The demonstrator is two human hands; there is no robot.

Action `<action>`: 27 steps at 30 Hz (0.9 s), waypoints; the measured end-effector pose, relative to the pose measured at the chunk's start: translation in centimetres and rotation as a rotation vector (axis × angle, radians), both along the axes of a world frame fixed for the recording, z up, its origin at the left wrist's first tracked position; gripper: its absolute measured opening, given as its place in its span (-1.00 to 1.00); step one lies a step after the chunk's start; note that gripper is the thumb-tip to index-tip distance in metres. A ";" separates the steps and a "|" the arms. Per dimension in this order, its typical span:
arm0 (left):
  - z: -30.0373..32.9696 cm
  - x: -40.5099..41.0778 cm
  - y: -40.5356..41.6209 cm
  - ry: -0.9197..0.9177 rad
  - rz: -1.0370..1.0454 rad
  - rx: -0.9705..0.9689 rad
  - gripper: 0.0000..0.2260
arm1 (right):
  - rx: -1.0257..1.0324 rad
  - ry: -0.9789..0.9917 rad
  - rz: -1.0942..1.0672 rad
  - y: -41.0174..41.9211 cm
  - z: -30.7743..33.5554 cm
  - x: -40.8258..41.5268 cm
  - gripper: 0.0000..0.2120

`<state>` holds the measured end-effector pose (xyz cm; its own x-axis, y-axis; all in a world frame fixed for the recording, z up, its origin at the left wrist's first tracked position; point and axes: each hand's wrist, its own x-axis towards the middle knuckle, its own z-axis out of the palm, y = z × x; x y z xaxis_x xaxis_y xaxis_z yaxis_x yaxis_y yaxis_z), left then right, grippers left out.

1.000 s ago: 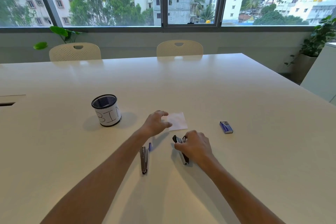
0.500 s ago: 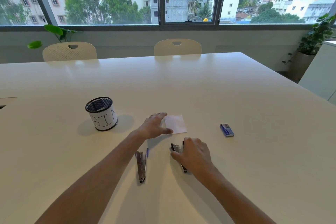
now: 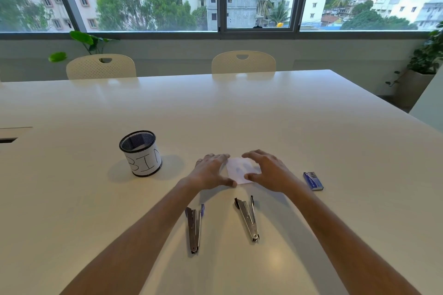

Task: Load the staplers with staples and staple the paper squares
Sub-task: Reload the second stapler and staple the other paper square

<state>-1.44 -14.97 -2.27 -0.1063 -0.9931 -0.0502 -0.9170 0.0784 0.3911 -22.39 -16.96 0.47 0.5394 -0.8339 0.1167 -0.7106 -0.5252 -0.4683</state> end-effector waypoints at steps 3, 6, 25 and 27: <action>0.2 0.0 -0.2 -0.019 0.001 0.000 -0.12 | 0.117 0.054 0.113 -1.7 -0.4 -0.2 -0.34; 0.3 -0.1 -0.3 -0.025 0.003 -0.012 -0.12 | 0.171 0.088 0.115 -2.9 -1.1 -0.4 -0.23; 0.8 -0.3 0.5 0.074 0.002 -0.038 -0.19 | 0.148 0.116 0.122 -3.9 -1.7 -0.5 -0.16; 0.8 -0.3 0.6 0.094 0.007 -0.045 -0.21 | 0.147 0.108 0.121 -3.9 -1.7 -0.5 -0.17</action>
